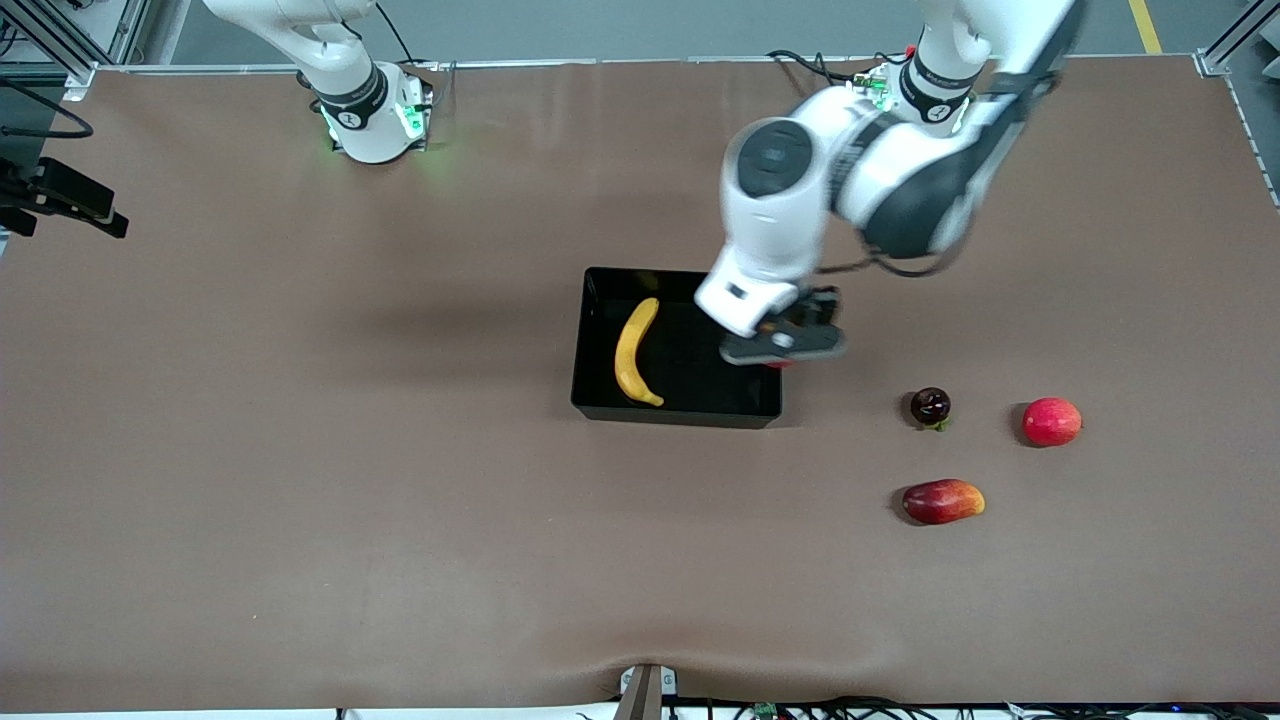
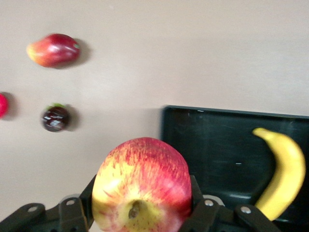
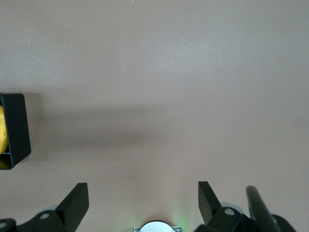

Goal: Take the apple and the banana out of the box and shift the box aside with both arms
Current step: 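Carry the apple with the left gripper toward the other fruits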

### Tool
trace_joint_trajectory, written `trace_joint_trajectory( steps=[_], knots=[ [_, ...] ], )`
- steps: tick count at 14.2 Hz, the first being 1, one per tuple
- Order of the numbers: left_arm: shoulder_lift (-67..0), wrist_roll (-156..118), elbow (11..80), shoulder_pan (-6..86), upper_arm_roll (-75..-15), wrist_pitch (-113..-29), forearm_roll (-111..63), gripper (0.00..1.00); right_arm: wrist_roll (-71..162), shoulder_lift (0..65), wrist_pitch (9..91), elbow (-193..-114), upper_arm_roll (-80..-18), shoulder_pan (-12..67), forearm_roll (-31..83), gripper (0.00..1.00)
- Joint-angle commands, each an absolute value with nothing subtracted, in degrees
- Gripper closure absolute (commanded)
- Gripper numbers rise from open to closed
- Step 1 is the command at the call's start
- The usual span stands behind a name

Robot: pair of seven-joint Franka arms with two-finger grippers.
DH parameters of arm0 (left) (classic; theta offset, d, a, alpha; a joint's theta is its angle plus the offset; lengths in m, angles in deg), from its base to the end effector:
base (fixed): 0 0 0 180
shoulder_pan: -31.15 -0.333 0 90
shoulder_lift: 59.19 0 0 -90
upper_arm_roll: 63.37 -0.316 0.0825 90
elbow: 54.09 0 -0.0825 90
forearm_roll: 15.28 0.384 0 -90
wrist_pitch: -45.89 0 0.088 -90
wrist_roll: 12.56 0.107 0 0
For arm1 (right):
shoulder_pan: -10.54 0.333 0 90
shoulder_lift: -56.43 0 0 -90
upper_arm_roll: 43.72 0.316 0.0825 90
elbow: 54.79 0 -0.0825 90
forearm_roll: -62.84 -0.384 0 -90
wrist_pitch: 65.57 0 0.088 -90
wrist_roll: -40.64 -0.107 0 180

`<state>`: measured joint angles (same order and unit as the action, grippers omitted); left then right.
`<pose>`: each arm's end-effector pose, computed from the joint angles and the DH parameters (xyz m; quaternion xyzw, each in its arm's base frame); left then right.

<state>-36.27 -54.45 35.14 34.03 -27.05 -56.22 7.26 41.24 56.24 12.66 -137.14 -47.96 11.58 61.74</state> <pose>0.5549 -0.3422 0.4448 -0.9962 0.0137 -0.0124 0.0852 0.5326 -0.0273 0.6671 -0.9990 0.0211 0.0373 0.0106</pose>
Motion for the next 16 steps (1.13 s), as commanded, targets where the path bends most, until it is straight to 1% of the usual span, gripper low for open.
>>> trace_joint_trajectory(
  steps=[1, 4, 6, 11, 16],
  knots=[
    [-37.9, -43.8, 35.5, 27.6, -26.5, -52.9, 5.7, 1.00, 41.6, 57.0, 12.6, -137.7, -47.2, 10.4, 60.7, 0.00],
    [-37.5, -36.8, 36.9, 21.0, -26.6, -51.9, 6.5, 1.00, 41.6, 57.0, 12.6, -137.7, -47.2, 10.4, 60.7, 0.00],
    [-35.2, -34.2, 37.0, 16.4, -26.6, -53.2, 7.4, 1.00, 41.6, 57.0, 12.6, -137.7, -47.2, 10.4, 60.7, 0.00],
    [-28.7, -26.1, 37.1, 8.4, -26.8, -62.7, 11.1, 1.00, 41.6, 56.9, 12.7, -137.5, -47.2, 10.4, 60.7, 0.00],
    [-20.9, -22.3, 36.4, 4.7, -27.2, -73.4, 19.3, 1.00, 41.6, 56.9, 12.7, -137.4, -47.2, 10.4, 60.6, 0.00]
  ],
)
